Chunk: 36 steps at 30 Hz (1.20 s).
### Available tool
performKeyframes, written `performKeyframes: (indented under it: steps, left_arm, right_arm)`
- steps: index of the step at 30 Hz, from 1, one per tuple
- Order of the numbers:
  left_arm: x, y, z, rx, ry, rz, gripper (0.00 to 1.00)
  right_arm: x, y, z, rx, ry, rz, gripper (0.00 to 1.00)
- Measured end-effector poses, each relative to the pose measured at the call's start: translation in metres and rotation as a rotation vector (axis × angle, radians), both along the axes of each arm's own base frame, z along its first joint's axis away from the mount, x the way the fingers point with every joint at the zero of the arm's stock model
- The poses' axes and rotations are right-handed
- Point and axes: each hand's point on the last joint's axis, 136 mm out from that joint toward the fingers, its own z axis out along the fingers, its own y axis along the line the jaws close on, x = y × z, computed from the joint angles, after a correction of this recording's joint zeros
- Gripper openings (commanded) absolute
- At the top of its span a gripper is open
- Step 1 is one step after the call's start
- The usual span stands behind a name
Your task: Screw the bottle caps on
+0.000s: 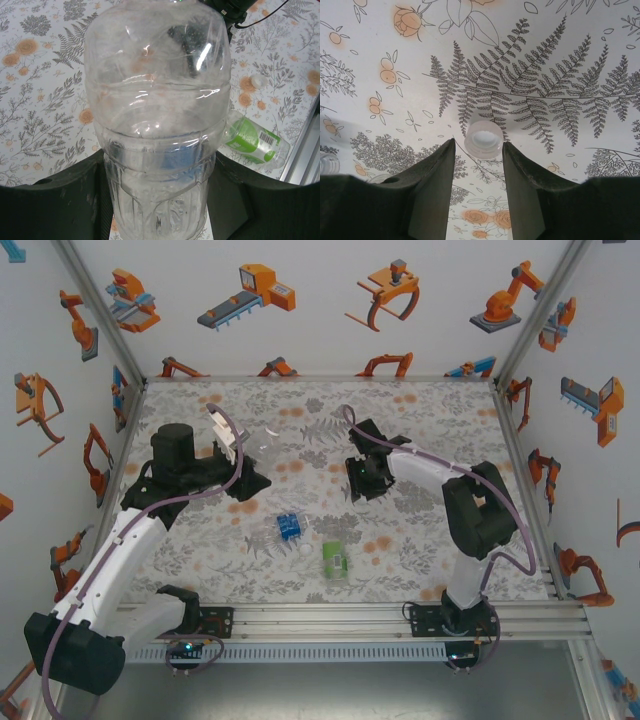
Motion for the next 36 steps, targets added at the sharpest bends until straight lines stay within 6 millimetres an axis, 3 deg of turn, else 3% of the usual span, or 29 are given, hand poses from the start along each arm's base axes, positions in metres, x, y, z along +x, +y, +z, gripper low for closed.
performKeyframes:
  steps: [14, 24, 36]
  left_arm:
    - [-0.001, 0.000, 0.002, -0.003, -0.007, 0.000, 0.03]
    - [-0.001, 0.000, 0.003, -0.003, -0.009, 0.000, 0.03]
    - [-0.001, 0.000, 0.003, -0.003, -0.009, 0.000, 0.03]
  right_arm:
    - [-0.001, 0.003, -0.009, -0.004, 0.012, -0.001, 0.40]
    - [0.001, 0.007, -0.011, 0.028, 0.003, -0.017, 0.31]
    - [0.003, 0.009, -0.011, 0.041, -0.004, -0.024, 0.40]
